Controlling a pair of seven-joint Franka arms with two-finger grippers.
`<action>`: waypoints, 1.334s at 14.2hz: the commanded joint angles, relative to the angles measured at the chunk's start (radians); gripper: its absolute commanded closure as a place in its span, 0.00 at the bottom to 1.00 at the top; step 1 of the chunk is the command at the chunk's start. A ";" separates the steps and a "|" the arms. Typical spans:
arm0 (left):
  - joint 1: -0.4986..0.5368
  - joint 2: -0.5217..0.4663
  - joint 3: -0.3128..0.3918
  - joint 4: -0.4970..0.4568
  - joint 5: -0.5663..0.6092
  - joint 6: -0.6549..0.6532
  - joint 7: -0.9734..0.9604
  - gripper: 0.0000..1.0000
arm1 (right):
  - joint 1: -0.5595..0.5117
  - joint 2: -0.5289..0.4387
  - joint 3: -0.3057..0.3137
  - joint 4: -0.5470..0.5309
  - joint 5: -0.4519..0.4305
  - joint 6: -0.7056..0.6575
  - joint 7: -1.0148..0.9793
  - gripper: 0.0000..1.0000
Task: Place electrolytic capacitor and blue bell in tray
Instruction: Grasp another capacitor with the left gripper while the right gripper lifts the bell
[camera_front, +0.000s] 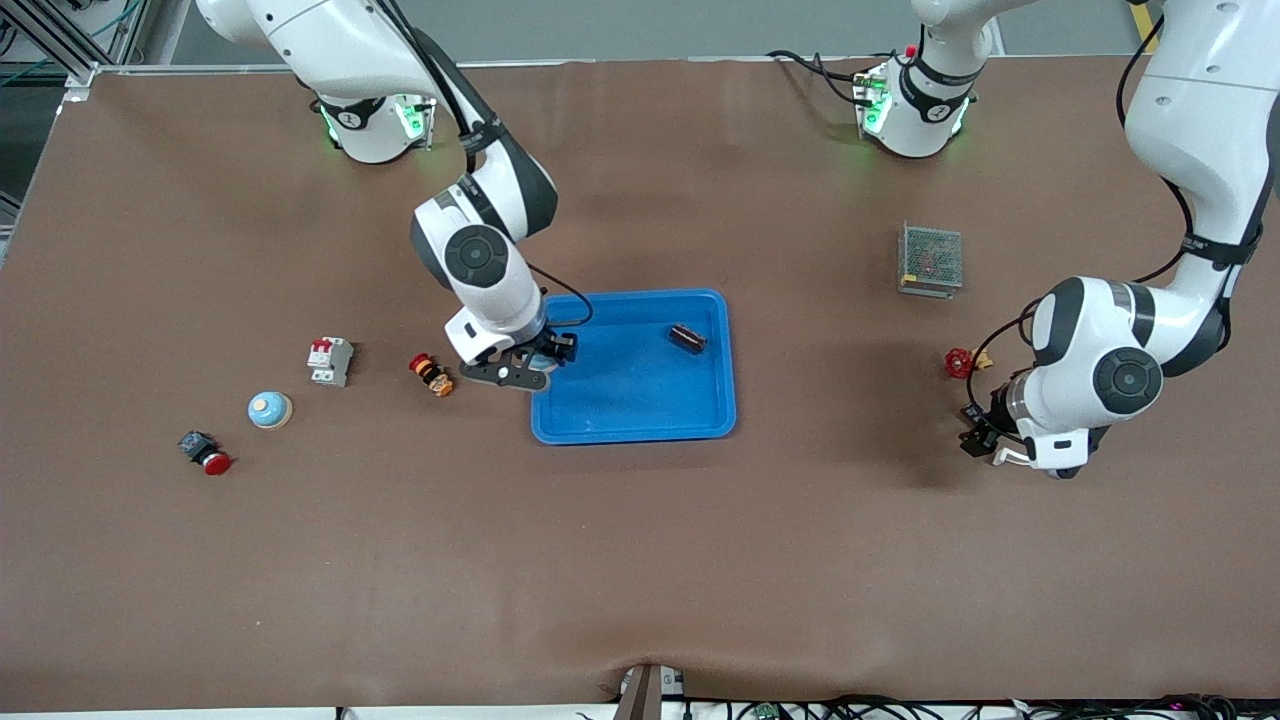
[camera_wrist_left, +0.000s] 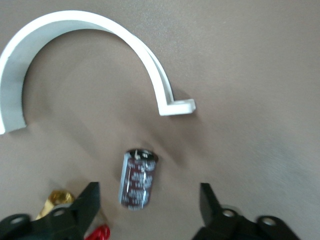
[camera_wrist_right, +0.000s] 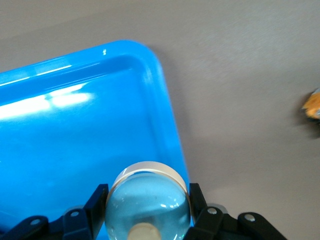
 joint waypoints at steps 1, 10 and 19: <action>0.002 0.014 -0.011 -0.005 0.044 0.010 0.005 0.25 | 0.047 0.027 -0.010 0.007 0.009 0.040 0.059 0.45; -0.003 0.022 -0.014 -0.007 0.047 0.023 -0.040 1.00 | 0.115 0.067 -0.011 0.003 0.002 0.068 0.085 0.44; -0.023 0.003 -0.183 0.057 0.032 -0.041 -0.284 1.00 | 0.142 0.120 -0.013 0.004 -0.006 0.140 0.086 0.43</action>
